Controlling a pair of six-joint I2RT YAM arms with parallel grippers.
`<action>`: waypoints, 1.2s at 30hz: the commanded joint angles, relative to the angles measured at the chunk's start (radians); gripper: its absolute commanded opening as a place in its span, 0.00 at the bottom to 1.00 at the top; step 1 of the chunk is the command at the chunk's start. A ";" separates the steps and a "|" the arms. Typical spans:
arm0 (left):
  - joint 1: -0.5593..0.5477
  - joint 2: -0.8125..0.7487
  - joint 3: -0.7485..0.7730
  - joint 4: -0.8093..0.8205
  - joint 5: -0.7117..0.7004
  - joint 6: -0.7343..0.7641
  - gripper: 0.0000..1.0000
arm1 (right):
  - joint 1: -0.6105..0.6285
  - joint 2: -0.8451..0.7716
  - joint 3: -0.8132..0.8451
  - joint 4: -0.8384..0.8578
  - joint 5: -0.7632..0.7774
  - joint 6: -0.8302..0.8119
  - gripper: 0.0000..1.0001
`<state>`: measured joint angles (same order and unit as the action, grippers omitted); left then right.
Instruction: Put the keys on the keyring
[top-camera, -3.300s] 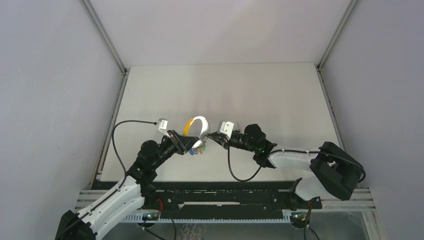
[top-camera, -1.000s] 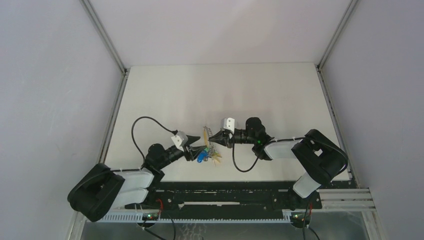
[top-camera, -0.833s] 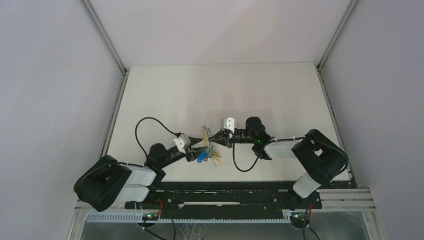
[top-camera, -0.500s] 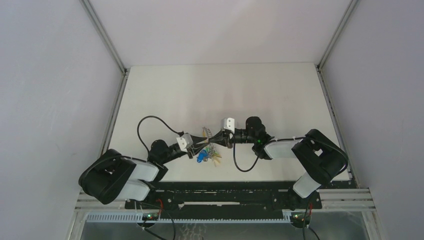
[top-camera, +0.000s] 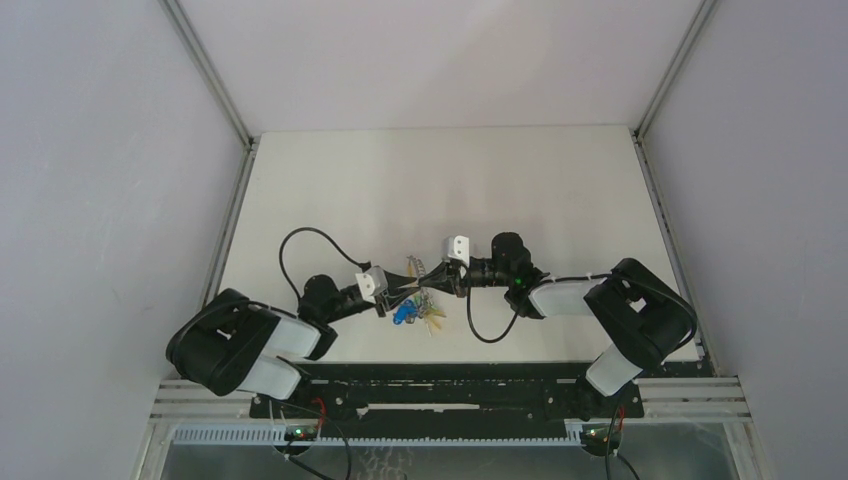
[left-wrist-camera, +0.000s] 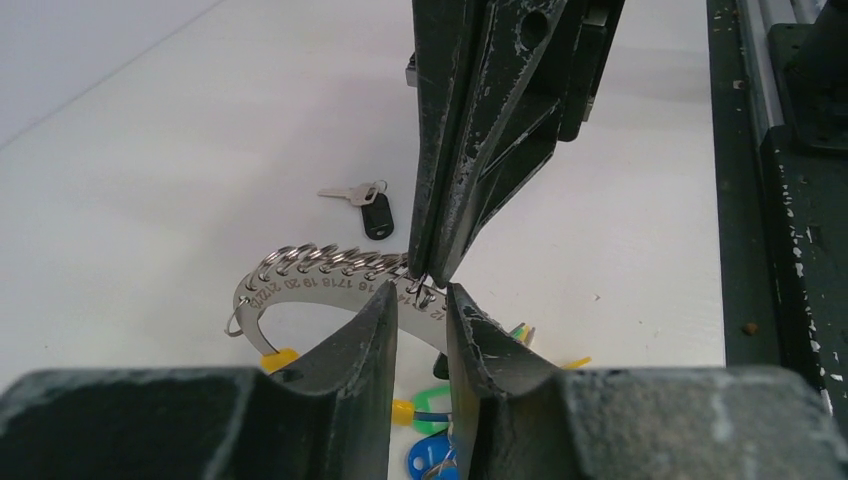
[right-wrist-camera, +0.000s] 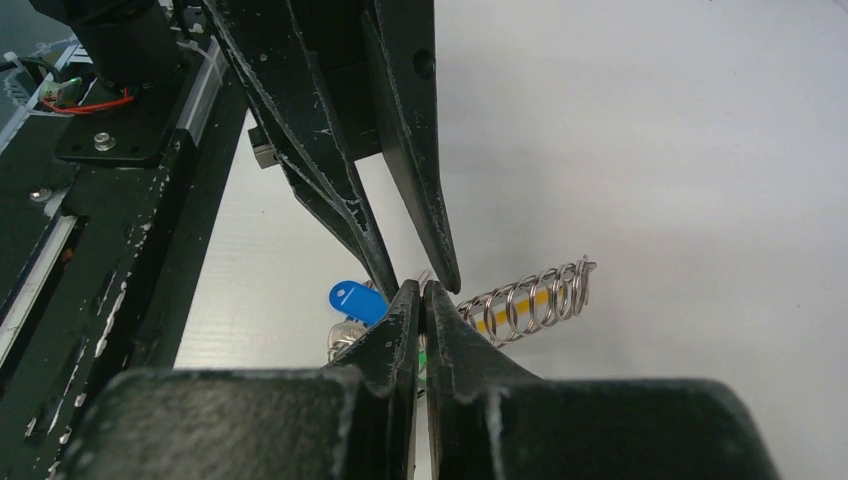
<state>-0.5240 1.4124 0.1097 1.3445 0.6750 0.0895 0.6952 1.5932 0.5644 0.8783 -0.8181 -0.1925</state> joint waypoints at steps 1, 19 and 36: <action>0.010 0.016 0.039 0.054 0.038 0.017 0.27 | -0.003 -0.052 0.040 0.026 -0.034 -0.016 0.00; 0.019 0.041 0.070 0.049 0.079 -0.027 0.22 | -0.003 -0.064 0.045 0.018 -0.060 -0.015 0.00; 0.019 -0.055 0.048 -0.018 0.041 -0.011 0.00 | -0.012 -0.139 0.048 -0.109 -0.007 -0.027 0.00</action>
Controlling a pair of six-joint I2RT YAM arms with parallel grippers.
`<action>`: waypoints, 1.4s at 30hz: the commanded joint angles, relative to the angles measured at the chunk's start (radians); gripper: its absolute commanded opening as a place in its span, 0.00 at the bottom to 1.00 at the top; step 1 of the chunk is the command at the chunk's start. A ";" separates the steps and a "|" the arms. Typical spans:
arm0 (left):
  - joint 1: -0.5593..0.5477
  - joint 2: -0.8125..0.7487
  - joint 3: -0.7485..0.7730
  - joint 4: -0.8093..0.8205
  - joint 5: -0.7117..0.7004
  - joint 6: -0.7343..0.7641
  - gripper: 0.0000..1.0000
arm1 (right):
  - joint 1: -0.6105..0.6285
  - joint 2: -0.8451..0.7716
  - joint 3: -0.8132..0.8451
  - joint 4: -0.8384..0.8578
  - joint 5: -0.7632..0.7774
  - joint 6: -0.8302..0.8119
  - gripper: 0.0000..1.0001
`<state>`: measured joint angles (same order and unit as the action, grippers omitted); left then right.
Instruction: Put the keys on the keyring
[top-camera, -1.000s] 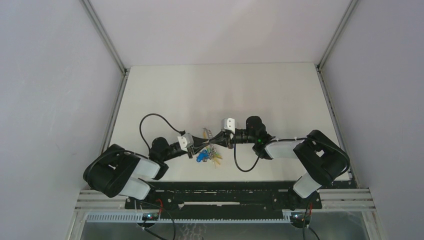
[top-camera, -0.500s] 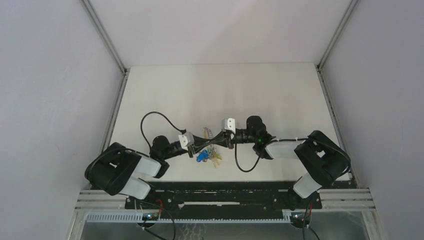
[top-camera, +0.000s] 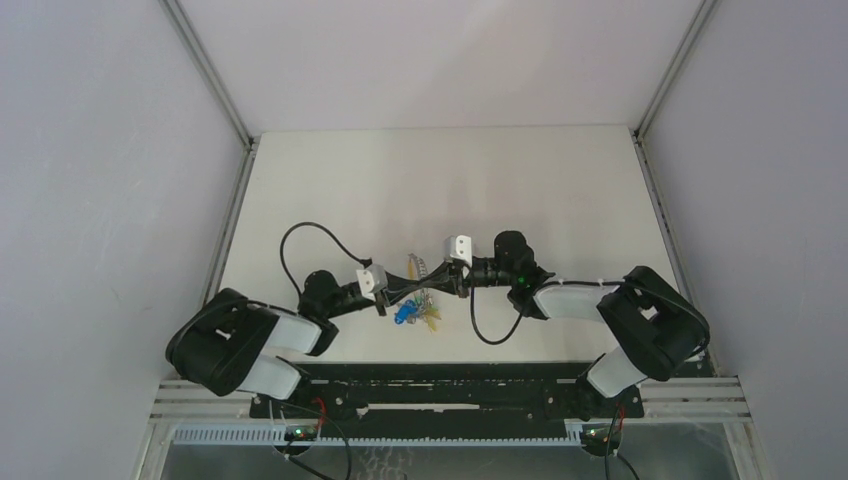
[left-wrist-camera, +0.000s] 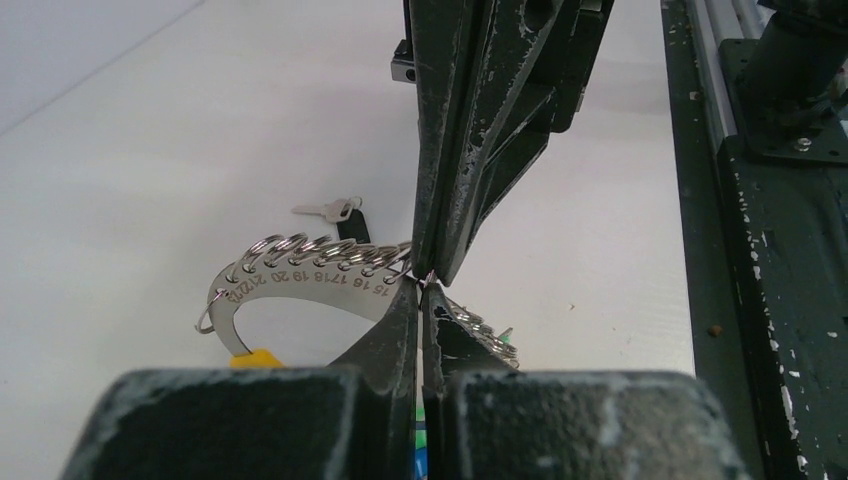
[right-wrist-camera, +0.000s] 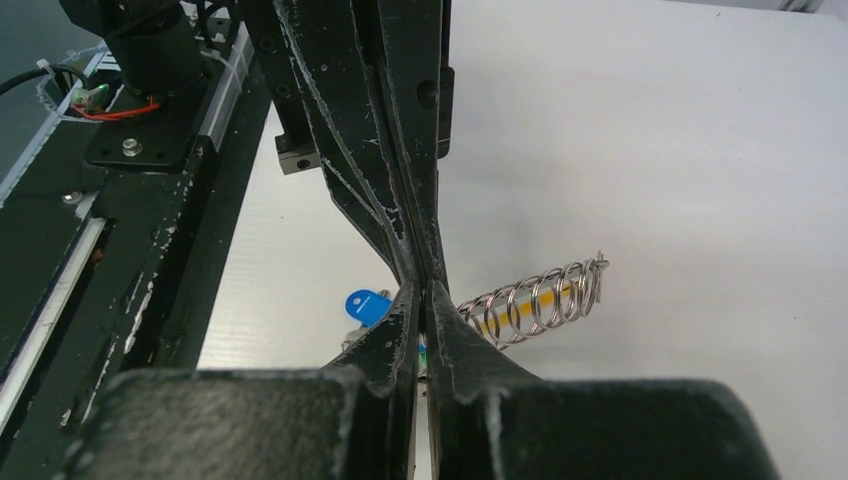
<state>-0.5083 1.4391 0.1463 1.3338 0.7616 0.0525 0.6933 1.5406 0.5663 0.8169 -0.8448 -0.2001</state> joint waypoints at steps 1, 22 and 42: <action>0.001 -0.120 0.017 -0.078 -0.059 0.037 0.00 | -0.013 -0.103 0.046 -0.080 0.029 -0.028 0.04; -0.164 -0.363 0.288 -1.033 -0.367 0.321 0.00 | 0.002 -0.211 0.080 -0.462 0.141 -0.302 0.32; -0.176 -0.392 0.285 -1.042 -0.354 0.332 0.00 | 0.003 -0.021 0.141 -0.387 0.093 -0.245 0.38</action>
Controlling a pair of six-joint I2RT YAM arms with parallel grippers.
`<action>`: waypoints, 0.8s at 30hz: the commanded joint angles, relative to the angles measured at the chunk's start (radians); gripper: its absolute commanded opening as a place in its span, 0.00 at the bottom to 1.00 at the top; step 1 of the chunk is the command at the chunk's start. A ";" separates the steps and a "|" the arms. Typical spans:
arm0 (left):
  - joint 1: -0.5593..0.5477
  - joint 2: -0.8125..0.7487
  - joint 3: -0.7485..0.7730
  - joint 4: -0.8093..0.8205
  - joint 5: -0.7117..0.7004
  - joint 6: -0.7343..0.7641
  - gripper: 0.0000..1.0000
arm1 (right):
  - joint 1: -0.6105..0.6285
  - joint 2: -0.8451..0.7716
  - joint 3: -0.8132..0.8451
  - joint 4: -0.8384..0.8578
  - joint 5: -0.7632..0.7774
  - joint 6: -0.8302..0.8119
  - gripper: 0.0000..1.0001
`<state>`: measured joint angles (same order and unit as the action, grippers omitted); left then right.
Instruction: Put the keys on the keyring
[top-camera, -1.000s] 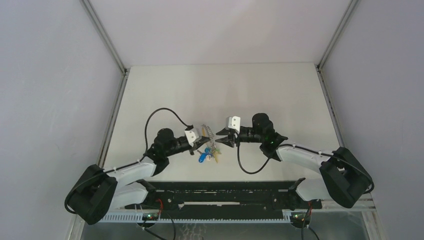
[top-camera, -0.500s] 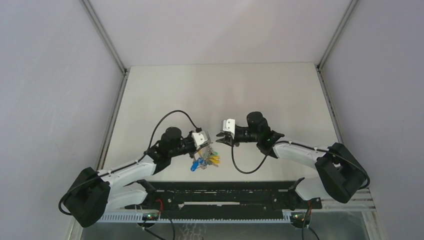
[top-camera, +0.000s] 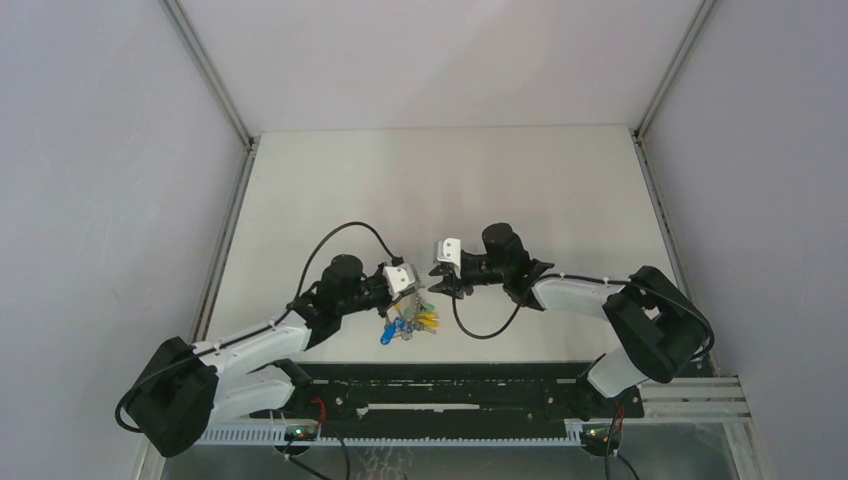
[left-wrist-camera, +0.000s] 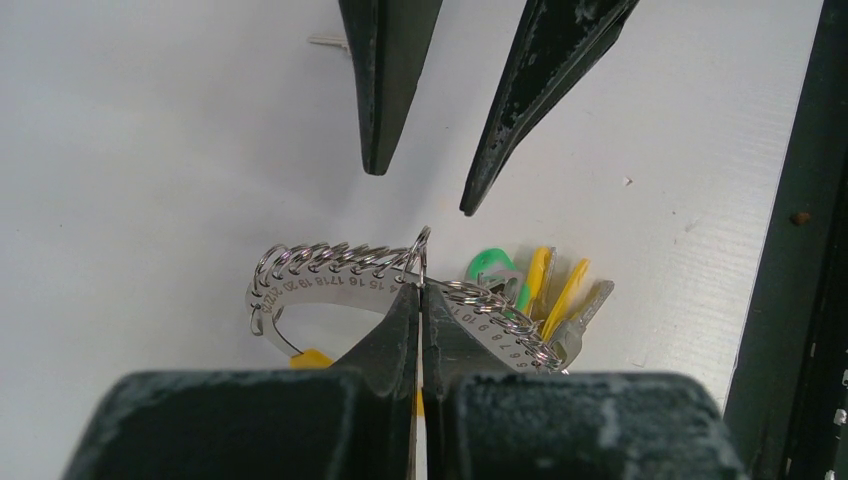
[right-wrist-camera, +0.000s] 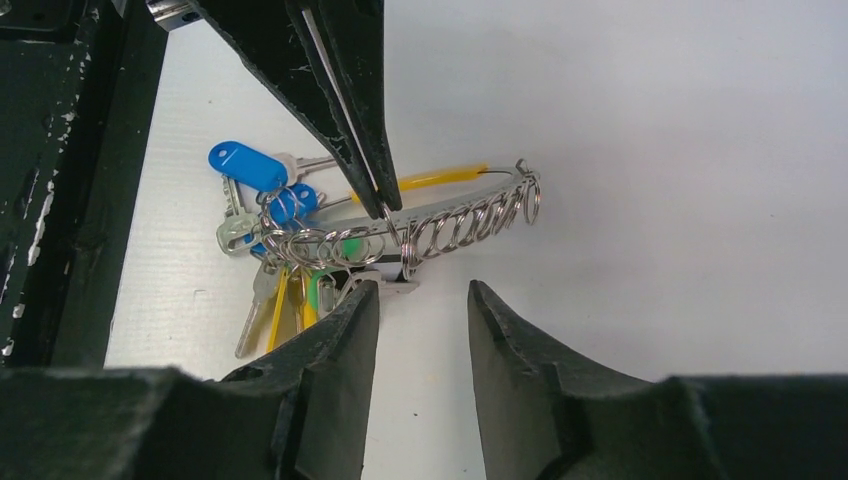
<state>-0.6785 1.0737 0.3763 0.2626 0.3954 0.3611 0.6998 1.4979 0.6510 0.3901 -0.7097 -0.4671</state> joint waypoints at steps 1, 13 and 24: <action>-0.006 -0.026 0.055 0.029 0.014 0.023 0.00 | -0.003 0.029 0.060 0.043 -0.043 0.024 0.39; -0.006 -0.029 0.049 0.041 0.025 0.019 0.00 | -0.001 0.093 0.091 0.063 -0.052 0.042 0.45; -0.006 -0.038 0.046 0.043 0.048 0.019 0.00 | 0.000 0.122 0.108 0.060 -0.036 0.041 0.44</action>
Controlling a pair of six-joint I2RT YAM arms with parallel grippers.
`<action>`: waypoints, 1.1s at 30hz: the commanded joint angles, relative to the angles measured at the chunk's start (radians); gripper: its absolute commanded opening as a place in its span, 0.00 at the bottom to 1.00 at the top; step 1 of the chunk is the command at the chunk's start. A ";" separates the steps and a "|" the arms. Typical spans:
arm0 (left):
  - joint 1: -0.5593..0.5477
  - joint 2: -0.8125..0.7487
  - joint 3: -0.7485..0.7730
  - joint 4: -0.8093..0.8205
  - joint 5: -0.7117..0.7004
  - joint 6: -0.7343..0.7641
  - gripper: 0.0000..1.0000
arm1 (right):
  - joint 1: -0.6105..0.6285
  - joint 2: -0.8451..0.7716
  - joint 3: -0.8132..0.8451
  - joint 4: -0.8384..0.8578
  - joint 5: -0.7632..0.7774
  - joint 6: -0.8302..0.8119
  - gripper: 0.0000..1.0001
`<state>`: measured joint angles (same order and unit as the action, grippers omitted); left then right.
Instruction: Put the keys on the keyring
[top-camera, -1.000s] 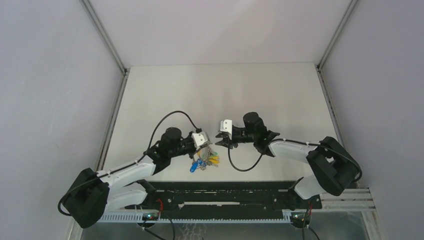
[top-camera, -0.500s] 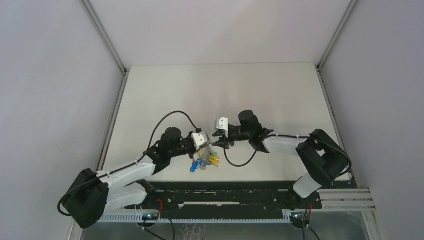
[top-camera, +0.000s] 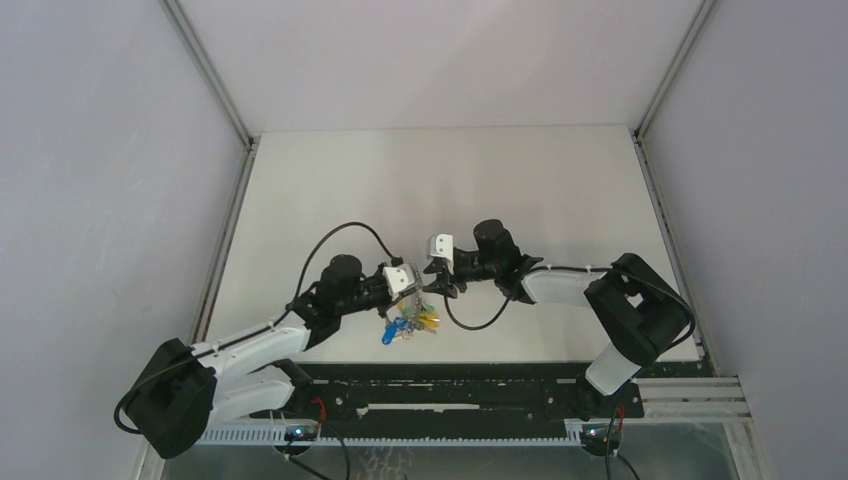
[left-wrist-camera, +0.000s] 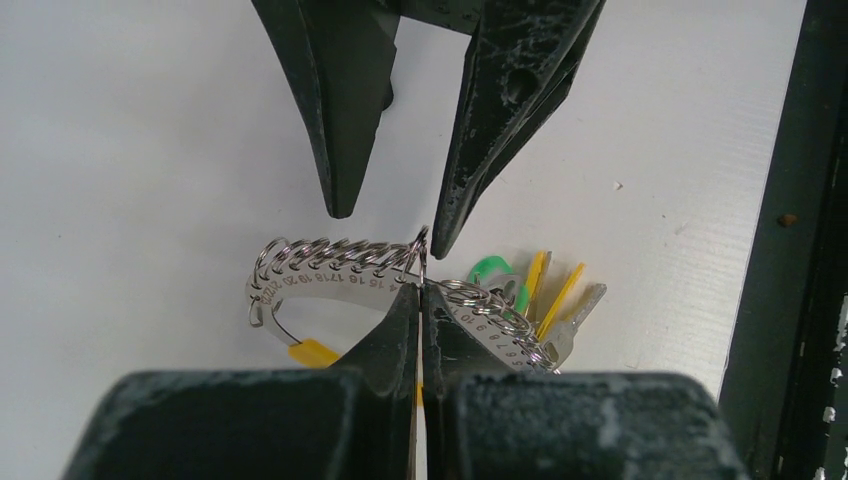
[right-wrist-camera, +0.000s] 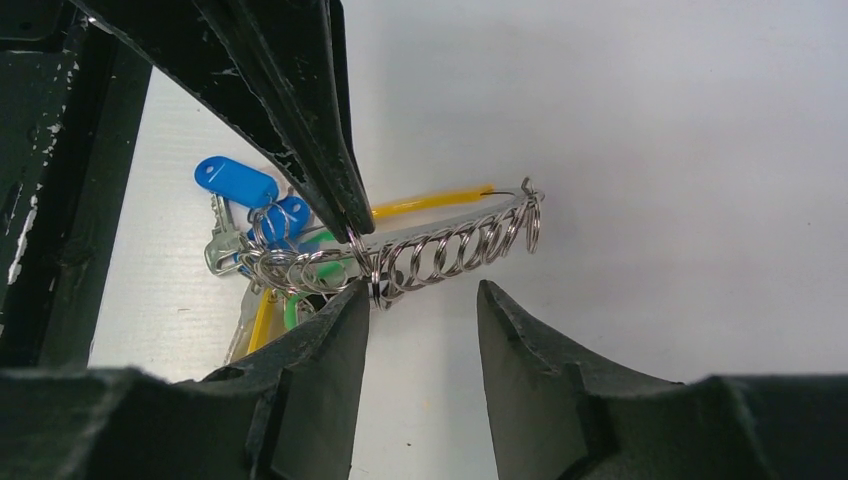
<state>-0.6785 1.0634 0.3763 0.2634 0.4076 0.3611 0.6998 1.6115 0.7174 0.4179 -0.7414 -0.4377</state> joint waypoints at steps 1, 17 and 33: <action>-0.006 -0.028 0.044 0.042 0.038 0.019 0.00 | 0.000 0.008 0.042 0.031 0.004 0.012 0.43; -0.008 -0.014 0.060 0.010 0.044 0.028 0.00 | -0.071 -0.064 0.030 0.054 0.066 0.168 0.33; -0.009 -0.012 0.070 -0.004 0.034 0.024 0.00 | 0.003 -0.122 0.048 -0.126 -0.114 -0.041 0.33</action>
<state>-0.6788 1.0618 0.3763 0.2352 0.4297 0.3702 0.6727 1.4651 0.7105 0.3611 -0.8173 -0.4126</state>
